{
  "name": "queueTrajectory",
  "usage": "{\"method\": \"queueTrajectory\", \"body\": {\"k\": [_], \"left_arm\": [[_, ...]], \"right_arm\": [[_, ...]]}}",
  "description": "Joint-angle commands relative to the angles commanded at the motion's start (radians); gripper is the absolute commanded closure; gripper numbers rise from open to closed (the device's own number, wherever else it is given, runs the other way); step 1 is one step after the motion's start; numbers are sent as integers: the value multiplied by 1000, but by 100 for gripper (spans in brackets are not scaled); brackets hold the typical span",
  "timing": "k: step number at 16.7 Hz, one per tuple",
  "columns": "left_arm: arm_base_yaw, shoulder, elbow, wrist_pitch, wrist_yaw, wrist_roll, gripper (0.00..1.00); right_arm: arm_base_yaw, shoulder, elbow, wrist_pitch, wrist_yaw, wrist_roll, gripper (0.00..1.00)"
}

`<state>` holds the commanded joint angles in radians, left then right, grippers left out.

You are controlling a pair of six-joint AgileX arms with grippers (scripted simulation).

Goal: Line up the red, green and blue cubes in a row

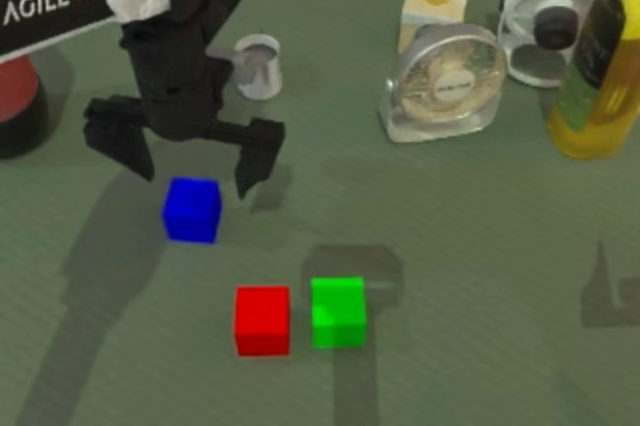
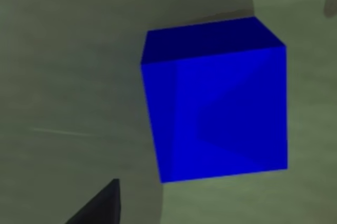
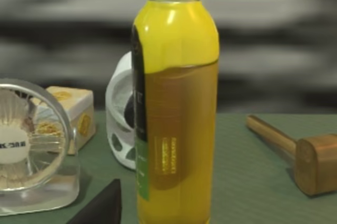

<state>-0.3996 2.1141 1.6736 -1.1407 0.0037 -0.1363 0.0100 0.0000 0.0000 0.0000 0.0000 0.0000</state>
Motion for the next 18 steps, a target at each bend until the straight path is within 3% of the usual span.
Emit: {"method": "queueTrajectory", "body": {"k": [3, 10, 18], "left_arm": [[47, 6, 12, 3, -1, -89, 0], [50, 8, -3, 20, -1, -97, 0], [54, 121, -165, 299, 0, -94, 0]], "right_arm": [[0, 0, 0, 0, 0, 0, 0], [0, 0, 0, 0, 0, 0, 0], [0, 0, 0, 0, 0, 0, 0]]}}
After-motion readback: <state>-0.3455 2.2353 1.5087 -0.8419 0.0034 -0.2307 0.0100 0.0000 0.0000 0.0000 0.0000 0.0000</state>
